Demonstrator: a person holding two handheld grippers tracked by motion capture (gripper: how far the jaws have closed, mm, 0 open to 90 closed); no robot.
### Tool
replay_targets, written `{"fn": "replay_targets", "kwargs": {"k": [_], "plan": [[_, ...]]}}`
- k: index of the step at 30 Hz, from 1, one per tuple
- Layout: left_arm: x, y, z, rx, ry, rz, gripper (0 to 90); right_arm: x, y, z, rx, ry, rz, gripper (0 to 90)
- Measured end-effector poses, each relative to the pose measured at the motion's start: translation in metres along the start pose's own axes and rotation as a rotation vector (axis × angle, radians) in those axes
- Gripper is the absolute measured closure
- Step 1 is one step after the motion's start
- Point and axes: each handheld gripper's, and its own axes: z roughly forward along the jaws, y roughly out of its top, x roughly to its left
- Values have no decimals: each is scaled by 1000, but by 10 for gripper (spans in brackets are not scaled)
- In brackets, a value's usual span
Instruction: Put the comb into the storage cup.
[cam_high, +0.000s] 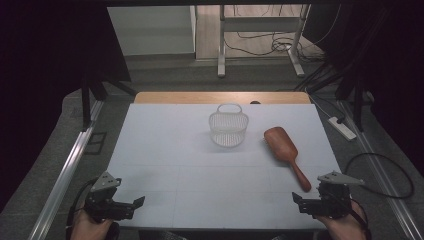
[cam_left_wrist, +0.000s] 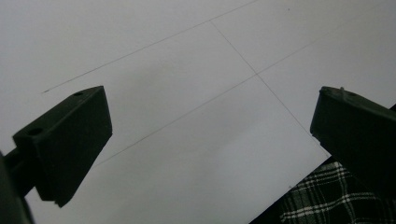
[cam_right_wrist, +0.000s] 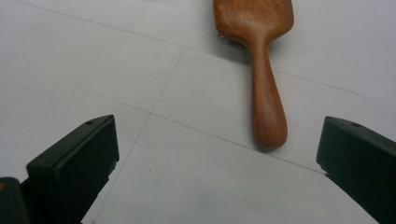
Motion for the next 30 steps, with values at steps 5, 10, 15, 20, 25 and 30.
{"fn": "replay_targets", "kwargs": {"k": [5, 10, 15, 20, 25, 30], "plan": [[0, 0, 0, -4, -5, 11, 0, 1, 0, 0, -1, -2, -5, 0], [0, 1, 0, -6, -10, 15, 0, 1, -1, -1, 3, 5, -12, 0], [0, 1, 1, -7, -18, 16, 0, 1, -2, -1, 4, 5, -9, 0], [1, 1, 1, -11, -26, 13, 0, 0, -2, -2, -4, 13, -8, 0], [2, 1, 1, -12, -28, 8, 0, 0, -2, -3, -8, 21, -7, 0], [1, 1, 1, -8, -36, 14, 2, 1, -1, -3, -11, 40, -21, 0]]}}
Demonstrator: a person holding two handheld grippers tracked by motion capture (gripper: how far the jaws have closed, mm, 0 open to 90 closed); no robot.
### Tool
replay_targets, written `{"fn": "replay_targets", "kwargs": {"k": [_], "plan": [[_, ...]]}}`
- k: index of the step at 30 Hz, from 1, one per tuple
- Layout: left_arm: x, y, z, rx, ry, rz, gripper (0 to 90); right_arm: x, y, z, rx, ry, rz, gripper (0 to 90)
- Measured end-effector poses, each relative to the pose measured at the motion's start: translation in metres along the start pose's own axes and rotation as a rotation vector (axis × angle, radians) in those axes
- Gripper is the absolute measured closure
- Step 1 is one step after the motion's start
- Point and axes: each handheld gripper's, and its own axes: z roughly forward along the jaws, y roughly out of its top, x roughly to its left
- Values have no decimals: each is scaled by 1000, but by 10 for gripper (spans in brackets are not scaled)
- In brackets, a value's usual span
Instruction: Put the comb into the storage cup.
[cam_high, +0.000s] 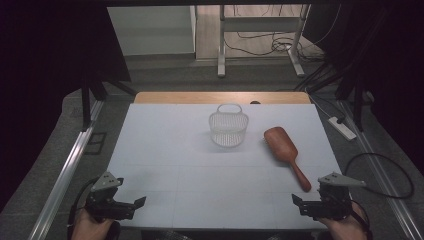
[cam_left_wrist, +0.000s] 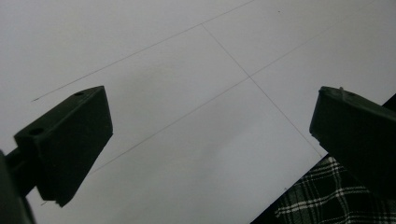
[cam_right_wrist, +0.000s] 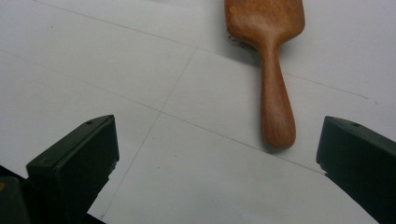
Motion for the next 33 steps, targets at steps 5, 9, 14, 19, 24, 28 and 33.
{"fn": "replay_targets", "kwargs": {"k": [5, 9, 14, 19, 24, 28, 33], "plan": [[0, 0, 0, 3, -1, 1, 4, -1, 3, -2, -30, 49, 8, 3], [-1, 1, 1, 12, 5, 18, 4, -3, 5, -1, -36, 37, 11, 0], [-1, 1, 2, 15, 7, 13, 5, -5, 6, 1, -14, 47, 13, 0], [-1, 1, 2, 17, 7, 12, 5, -7, 11, 3, -7, 57, 18, 0], [-2, 1, 2, 22, 9, 20, 5, -11, 17, 6, -14, 67, 23, 0], [-2, 1, 2, 22, 11, 25, 4, -12, 20, 10, -2, 76, 10, 0], [-2, 1, 2, 22, 9, 26, 4, -12, 25, 16, 22, 62, -2, 0]]}}
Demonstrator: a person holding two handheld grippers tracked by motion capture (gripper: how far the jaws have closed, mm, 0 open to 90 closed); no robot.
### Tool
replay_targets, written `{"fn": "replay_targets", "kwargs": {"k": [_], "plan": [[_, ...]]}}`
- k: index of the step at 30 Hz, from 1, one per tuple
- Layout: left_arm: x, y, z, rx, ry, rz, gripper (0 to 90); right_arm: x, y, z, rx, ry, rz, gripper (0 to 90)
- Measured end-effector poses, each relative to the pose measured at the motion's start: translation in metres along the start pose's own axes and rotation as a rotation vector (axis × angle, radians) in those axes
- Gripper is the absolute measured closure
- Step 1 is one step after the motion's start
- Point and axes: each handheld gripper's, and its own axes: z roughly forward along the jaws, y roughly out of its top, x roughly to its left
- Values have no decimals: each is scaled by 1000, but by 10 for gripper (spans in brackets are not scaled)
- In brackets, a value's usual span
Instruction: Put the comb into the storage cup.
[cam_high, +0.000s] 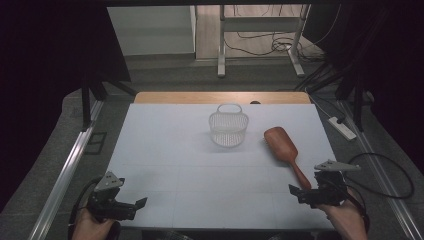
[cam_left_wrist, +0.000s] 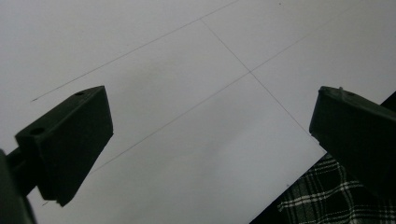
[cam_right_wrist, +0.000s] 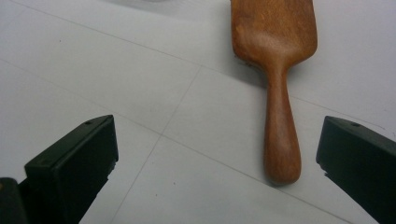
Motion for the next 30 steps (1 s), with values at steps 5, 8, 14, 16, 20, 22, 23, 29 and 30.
{"fn": "replay_targets", "kwargs": {"k": [5, 8, 14, 16, 20, 22, 23, 29, 30], "plan": [[2, -1, -1, -10, -10, -14, 3, -2, 5, 5, 1, 18, 18, 0], [4, -1, -2, -21, -21, -26, 3, -6, 8, 10, 8, 10, 16, 0], [3, -1, -1, -15, -19, -19, 3, -10, 14, 14, 20, -23, -10, 0], [3, -1, -1, -14, -20, -16, 3, -11, 16, 15, 27, -32, -11, 0], [3, -1, -2, -16, -21, -19, 3, -15, 20, 20, 36, -41, -12, 0], [3, -1, -2, -16, -21, -19, 3, -16, 22, 22, 38, -44, -11, 0], [3, -1, -2, -15, -21, -18, 3, -17, 23, 23, 41, -45, -13, 0], [3, -1, -1, -14, -20, -16, 3, -21, 30, 27, 49, -49, -22, 0], [3, -1, -1, -13, -20, -16, 3, -21, 31, 28, 50, -50, -24, 0]]}}
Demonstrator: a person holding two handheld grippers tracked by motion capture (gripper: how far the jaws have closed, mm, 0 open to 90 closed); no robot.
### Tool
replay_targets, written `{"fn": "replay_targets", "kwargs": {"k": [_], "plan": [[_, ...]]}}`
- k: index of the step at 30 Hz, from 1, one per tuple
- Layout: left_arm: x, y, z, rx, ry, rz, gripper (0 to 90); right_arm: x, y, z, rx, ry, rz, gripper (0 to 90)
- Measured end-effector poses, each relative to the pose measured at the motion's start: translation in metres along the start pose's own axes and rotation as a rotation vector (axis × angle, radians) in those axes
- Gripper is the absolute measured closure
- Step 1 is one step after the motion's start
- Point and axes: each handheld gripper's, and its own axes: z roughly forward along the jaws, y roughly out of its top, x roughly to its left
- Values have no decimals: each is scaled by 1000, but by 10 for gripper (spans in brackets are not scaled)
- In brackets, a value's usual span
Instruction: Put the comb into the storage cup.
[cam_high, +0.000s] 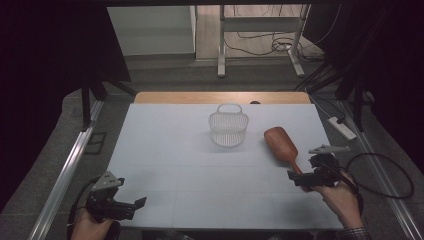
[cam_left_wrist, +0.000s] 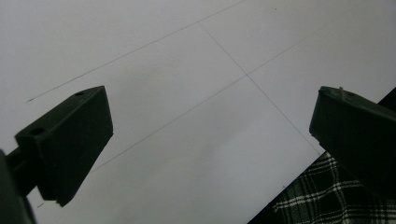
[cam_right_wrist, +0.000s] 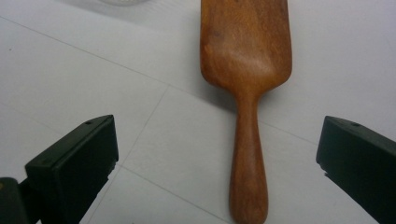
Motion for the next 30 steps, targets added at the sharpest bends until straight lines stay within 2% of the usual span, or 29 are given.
{"fn": "replay_targets", "kwargs": {"k": [4, 11, 16, 30], "plan": [[0, 0, 0, 2, 1, 0, 3, -3, 6, 3, 11, -5, 5, 0], [0, 0, 0, 2, 2, 0, 3, -5, 12, 10, 24, 28, 28, 0], [0, 0, 0, 3, 4, 0, 2, -7, 17, 16, 29, 8, 14, 0], [0, 0, 1, 5, 4, -3, 2, -14, 29, 30, 59, -2, -1, 0]]}}
